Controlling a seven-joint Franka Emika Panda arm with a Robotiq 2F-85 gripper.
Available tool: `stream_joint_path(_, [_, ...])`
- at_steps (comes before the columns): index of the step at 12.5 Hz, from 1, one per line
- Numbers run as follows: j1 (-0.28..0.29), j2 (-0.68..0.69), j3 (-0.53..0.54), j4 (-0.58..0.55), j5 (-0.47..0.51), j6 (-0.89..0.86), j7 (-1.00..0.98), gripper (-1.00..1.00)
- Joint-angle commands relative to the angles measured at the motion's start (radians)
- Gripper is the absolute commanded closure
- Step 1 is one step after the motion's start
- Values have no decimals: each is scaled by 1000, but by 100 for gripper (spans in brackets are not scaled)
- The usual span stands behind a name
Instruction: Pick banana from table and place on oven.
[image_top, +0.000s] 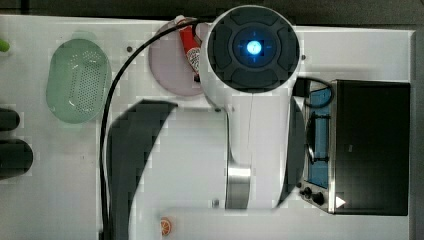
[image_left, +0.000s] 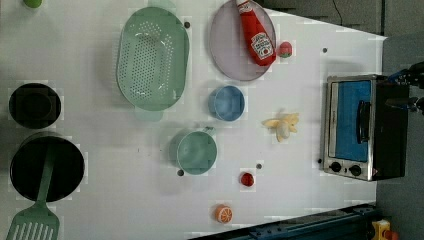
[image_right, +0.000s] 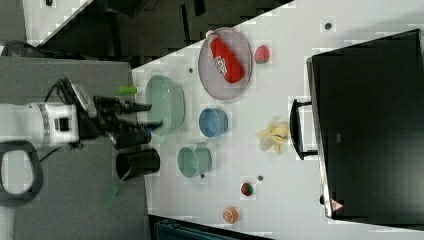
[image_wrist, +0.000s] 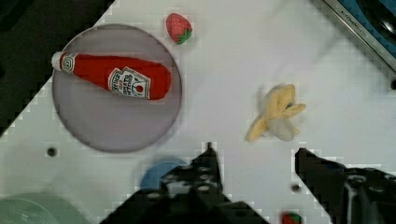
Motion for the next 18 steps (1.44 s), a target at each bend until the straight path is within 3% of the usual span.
stream_joint_path(1, [-10, -438, -14, -234, 8, -149, 23, -59])
stream_joint_path(3, [-10, -437, -14, -244, 8, -148, 23, -100])
stream_joint_path(6, [-10, -423, -15, -286, 8, -122, 23, -100])
stream_joint_path(10, [-12, -346, -20, -393, 7, 55, 23, -100])
stream_joint_path(18, [-14, -10, -61, -564, 7, 532, 23, -100])
